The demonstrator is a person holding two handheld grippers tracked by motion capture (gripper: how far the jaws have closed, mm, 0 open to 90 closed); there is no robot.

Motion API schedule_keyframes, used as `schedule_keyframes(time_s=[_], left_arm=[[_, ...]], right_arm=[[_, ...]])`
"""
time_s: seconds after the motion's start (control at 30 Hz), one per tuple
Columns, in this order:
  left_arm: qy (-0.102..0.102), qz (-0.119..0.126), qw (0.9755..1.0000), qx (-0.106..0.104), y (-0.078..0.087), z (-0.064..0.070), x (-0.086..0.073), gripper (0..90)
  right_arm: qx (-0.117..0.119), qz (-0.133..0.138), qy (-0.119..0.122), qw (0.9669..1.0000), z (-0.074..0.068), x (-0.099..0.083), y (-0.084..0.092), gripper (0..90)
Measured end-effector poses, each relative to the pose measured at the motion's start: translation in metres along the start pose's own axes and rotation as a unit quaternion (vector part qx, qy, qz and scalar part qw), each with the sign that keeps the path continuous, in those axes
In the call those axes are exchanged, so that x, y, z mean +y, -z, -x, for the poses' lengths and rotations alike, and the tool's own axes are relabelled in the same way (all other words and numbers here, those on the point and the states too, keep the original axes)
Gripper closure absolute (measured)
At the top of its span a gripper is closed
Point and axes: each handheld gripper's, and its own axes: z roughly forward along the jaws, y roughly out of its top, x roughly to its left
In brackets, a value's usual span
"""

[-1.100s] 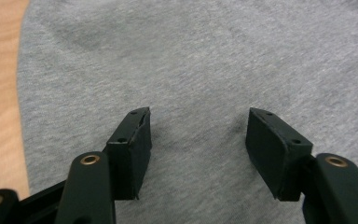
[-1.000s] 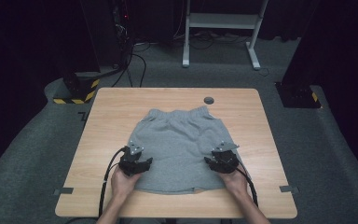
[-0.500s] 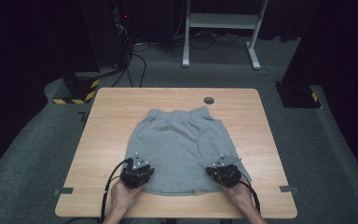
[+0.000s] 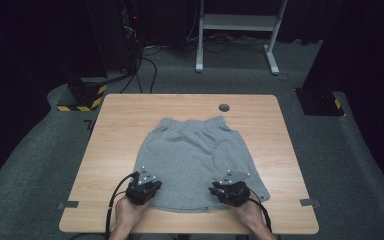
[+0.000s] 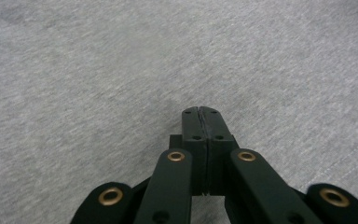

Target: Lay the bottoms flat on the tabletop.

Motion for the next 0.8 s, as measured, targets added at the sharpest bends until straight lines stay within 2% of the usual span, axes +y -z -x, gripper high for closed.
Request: schedule_keyframes(time_s=[0.03, 0.13, 0.23, 0.33, 0.43, 0.53, 0.57, 0.63, 0.73, 0.8], left_arm=[[0.003, 0.000, 1.0000, 0.000, 0.000, 0.000, -0.001, 89.4], [0.007, 0.003, 1.0000, -0.001, 0.002, -0.002, -0.003, 89.5], [0.008, 0.004, 1.0000, -0.002, 0.003, -0.002, -0.004, 89.5], [0.009, 0.006, 0.9999, -0.004, 0.005, -0.002, -0.004, 89.6], [0.007, 0.014, 0.9999, -0.005, 0.008, -0.001, -0.002, 89.5], [0.005, 0.015, 0.9999, -0.004, 0.010, 0.000, -0.002, 89.5], [0.005, 0.014, 0.9999, -0.004, 0.011, -0.001, -0.003, 89.5], [0.009, 0.013, 0.9999, -0.005, 0.012, -0.002, -0.007, 89.4], [0.012, 0.012, 0.9998, -0.008, 0.013, -0.002, -0.013, 89.0], [0.016, 0.020, 0.9996, -0.010, 0.014, -0.002, -0.014, 86.6]], right_arm=[[0.001, -0.011, 0.009, 0.9999, -0.003, 0.000, -0.004, 79.5], [0.014, -0.011, 0.023, 0.9996, -0.006, -0.002, -0.003, 88.4], [0.030, -0.019, 0.034, 0.9988, -0.009, -0.006, 0.003, 89.6], [0.040, -0.013, 0.037, 0.9984, -0.010, -0.007, 0.011, 89.0], [0.029, 0.005, 0.025, 0.9993, -0.008, -0.005, 0.013, 82.5], [0.019, -0.002, 0.011, 0.9998, -0.006, -0.003, 0.004, 79.4], [0.022, -0.009, 0.012, 0.9996, -0.006, -0.003, 0.000, 79.5], [0.025, -0.007, 0.019, 0.9995, -0.010, -0.005, -0.001, 80.0], [0.036, -0.011, 0.031, 0.9988, -0.015, -0.008, 0.003, 79.8], [0.039, -0.012, 0.030, 0.9987, -0.016, -0.010, 0.005, 77.6]])
